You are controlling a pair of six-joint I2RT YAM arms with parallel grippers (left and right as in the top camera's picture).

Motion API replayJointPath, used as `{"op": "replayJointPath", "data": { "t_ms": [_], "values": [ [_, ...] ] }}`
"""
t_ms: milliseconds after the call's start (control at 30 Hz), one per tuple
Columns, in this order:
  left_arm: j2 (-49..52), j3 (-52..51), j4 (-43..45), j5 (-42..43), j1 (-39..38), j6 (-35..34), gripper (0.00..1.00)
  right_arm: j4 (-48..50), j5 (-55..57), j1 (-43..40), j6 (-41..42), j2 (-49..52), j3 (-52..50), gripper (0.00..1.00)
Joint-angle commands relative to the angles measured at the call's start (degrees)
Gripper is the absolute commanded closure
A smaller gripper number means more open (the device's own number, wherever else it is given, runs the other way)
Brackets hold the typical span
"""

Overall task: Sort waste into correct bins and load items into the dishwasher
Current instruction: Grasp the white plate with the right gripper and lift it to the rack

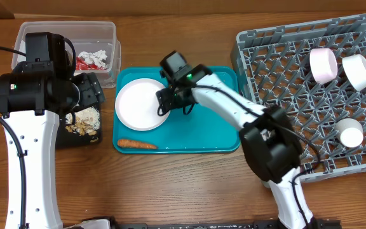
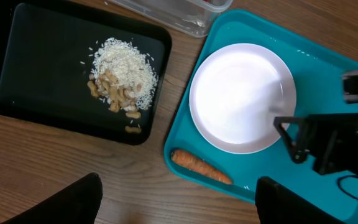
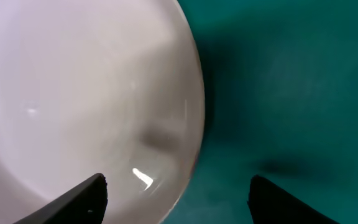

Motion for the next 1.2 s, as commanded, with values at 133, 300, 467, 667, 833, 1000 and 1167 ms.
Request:
{"op": "replayJointPath", "data": {
  "t_ms": [133, 300, 467, 667, 833, 1000, 1167],
  "values": [
    [-0.37, -0.02, 0.24, -0.31, -0.02, 0.24, 0.19, 1.05, 5.57, 0.59, 4.55, 3.87, 0.09, 0.79],
    [-0.37, -0.02, 0.26, -0.31, -0.02, 0.24, 0.19, 0.31, 6.12, -0.04, 4.55, 3.76, 0.39, 0.96],
    [-0.37, -0.02, 0.28, -0.33, -0.02, 0.26, 0.19, -8.72, 13.75, -3.41, 5.01, 3.30, 5.95, 0.96],
    [-0.37, -0.02, 0.79, -0.31, -0.02, 0.24, 0.19, -20.70, 27.74, -10.01, 4.98, -2.40, 18.53, 0.96],
    [-0.37, -0.02, 0.94, -0.35, -0.02, 0.28, 0.19, -21.68, 37.13, -14.25, 4.98, -10.56, 21.07, 0.96],
    [-0.37, -0.02, 1.38, -0.33, -0.02, 0.26, 0.19, -23.58, 48.17, -17.35, 5.09, -16.11, 21.07, 0.96],
    [-0.37, -0.02, 1.62, -0.35, -0.02, 0.28, 0.19, -34.32, 71.69, -19.91, 22.51, -16.68, 20.94, 0.96]
  ]
}}
